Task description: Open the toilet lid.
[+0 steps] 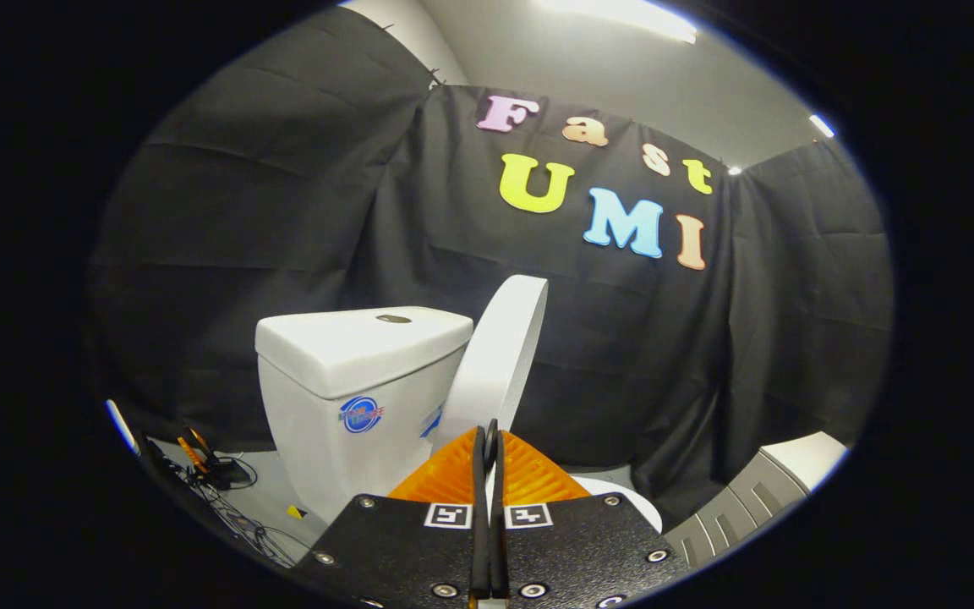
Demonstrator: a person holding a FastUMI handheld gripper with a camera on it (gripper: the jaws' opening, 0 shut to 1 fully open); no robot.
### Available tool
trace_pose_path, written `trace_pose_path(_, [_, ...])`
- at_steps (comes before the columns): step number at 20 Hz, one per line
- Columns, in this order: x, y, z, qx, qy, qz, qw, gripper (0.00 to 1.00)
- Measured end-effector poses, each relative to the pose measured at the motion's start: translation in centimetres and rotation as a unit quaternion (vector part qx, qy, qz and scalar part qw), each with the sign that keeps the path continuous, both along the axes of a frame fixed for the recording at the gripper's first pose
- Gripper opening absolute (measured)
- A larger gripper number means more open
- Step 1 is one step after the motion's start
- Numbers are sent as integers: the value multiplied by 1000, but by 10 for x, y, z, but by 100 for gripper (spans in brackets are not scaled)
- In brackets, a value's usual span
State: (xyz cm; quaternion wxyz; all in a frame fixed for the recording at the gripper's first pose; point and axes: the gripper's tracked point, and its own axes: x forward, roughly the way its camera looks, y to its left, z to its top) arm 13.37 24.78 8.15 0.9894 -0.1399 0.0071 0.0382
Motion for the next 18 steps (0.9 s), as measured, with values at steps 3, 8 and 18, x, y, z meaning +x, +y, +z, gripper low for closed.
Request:
trace_pose_path(3, [1,13,-2,-11,-5,13,1000,0])
trace_pose_path(8, [6,35,-2,-43,-10,41,998,0])
trace_pose_path(18, [7,64,-6,-104,-24,80,991,2])
